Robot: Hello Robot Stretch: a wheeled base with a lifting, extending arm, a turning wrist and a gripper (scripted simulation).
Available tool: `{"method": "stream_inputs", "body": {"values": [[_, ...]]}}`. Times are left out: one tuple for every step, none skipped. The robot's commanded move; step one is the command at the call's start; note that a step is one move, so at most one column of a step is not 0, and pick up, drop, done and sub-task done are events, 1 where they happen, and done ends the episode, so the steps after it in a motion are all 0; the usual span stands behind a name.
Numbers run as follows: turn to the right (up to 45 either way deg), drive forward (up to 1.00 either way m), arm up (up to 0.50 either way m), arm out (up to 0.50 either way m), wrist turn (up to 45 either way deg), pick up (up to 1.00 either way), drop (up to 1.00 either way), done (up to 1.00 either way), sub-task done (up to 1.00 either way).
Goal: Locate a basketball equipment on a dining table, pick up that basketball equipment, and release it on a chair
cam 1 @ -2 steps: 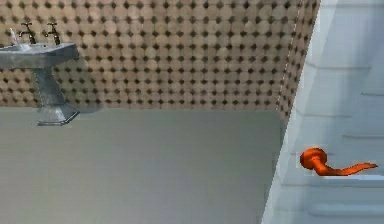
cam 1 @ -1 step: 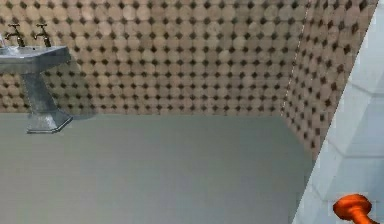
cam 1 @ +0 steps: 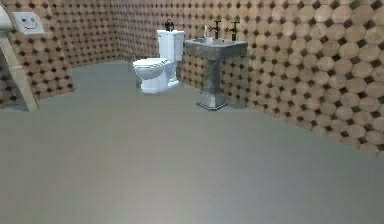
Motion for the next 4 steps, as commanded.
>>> {"method": "stream_inputs", "body": {"values": [[-12.0, 0.0, 0.0, 0.0, 0.0, 0.0, 0.0, 0.0, 0.0], [0.0, 0.8, 0.0, 0.0, 0.0, 0.0, 0.0, 0.0, 0.0], [-42.0, 0.0, 0.0, 0.0, 0.0, 0.0, 0.0, 0.0, 0.0], [0.0, 0.05, 0.0, 0.0, 0.0, 0.0, 0.0, 0.0, 0.0]]}}
